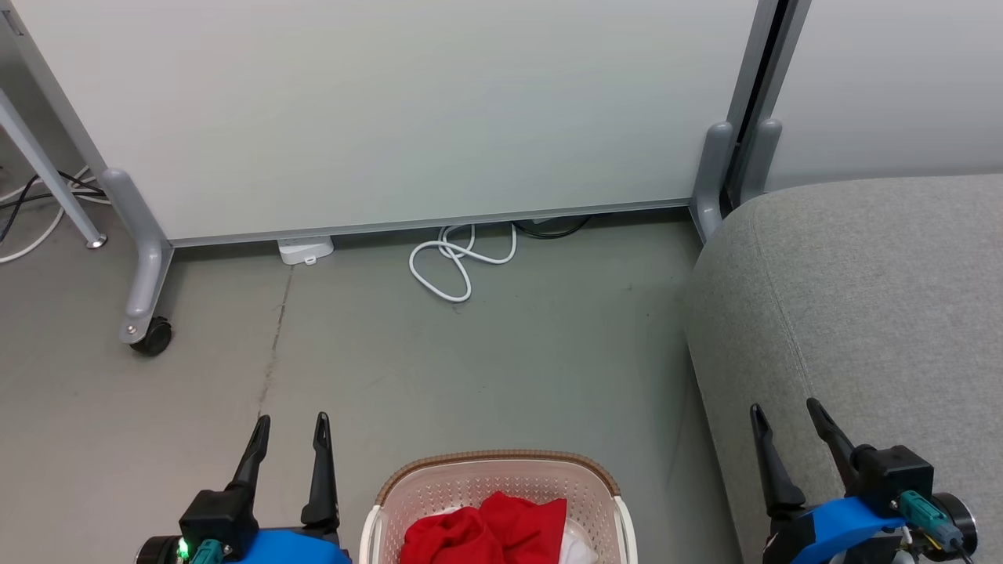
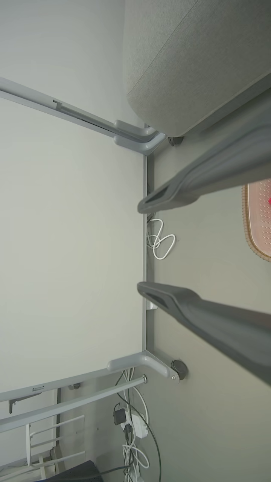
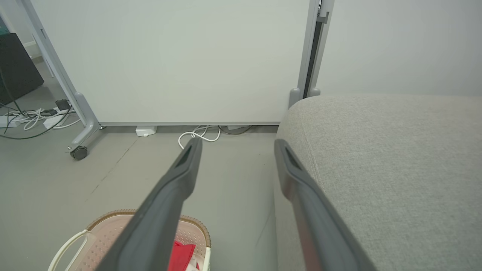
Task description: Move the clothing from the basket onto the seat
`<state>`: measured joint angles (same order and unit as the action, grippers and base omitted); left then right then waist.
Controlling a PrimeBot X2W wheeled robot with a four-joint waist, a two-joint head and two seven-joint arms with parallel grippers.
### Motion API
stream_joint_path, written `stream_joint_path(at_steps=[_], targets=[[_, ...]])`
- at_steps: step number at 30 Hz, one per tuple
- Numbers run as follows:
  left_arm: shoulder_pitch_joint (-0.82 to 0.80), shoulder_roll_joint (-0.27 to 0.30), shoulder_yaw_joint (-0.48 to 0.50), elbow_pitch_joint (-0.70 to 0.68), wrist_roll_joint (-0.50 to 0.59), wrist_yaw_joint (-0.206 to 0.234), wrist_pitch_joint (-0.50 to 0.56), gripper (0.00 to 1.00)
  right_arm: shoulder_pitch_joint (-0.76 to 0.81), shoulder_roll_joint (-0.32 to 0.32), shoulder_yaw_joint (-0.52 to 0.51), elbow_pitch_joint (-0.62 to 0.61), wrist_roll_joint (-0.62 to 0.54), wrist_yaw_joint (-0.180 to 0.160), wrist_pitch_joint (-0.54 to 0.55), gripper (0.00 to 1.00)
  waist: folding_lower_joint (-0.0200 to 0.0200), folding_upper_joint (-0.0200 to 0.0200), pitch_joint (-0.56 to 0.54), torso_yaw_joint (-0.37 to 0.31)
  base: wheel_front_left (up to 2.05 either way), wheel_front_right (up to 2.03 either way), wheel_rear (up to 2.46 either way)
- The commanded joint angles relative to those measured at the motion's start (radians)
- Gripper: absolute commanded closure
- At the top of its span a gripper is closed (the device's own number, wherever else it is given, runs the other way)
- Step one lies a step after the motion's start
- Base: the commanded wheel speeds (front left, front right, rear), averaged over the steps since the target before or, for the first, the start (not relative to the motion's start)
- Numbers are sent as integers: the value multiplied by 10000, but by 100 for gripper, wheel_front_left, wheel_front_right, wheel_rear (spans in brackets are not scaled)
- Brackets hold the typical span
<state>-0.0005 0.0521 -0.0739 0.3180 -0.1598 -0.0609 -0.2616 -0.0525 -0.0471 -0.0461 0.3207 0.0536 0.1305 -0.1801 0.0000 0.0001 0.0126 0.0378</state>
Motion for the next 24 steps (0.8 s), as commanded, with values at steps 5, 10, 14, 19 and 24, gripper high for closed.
stream_joint_path(at_steps=[5, 10, 14, 19, 24], targets=[[86, -11, 5, 19, -12, 42, -52, 0, 32, -59, 3, -39, 68, 5, -77, 0, 0, -1, 48, -6, 0, 0, 0], [48, -5, 4, 27, 86, 23, -52, 0, -132, -58, 149, -121, 98, 5, -55, 0, 0, -1, 221, -135, 0, 0, 0], [-63, 86, -39, 296, 182, -43, -52, 0, -393, -58, 494, -161, 151, 3, -54, 0, 0, -1, 551, -556, 0, 0, 0], [-299, 197, -88, 775, 206, -102, -45, 0, -744, -58, 945, -213, 238, 3, -104, 0, 0, -1, 1088, -1210, 0, 0, 0], [-842, 380, -268, 1836, 246, -211, 402, 0, -1199, -50, 1462, -118, 534, 5, -300, 0, 0, -1, 1944, -2073, 0, 0, 0]])
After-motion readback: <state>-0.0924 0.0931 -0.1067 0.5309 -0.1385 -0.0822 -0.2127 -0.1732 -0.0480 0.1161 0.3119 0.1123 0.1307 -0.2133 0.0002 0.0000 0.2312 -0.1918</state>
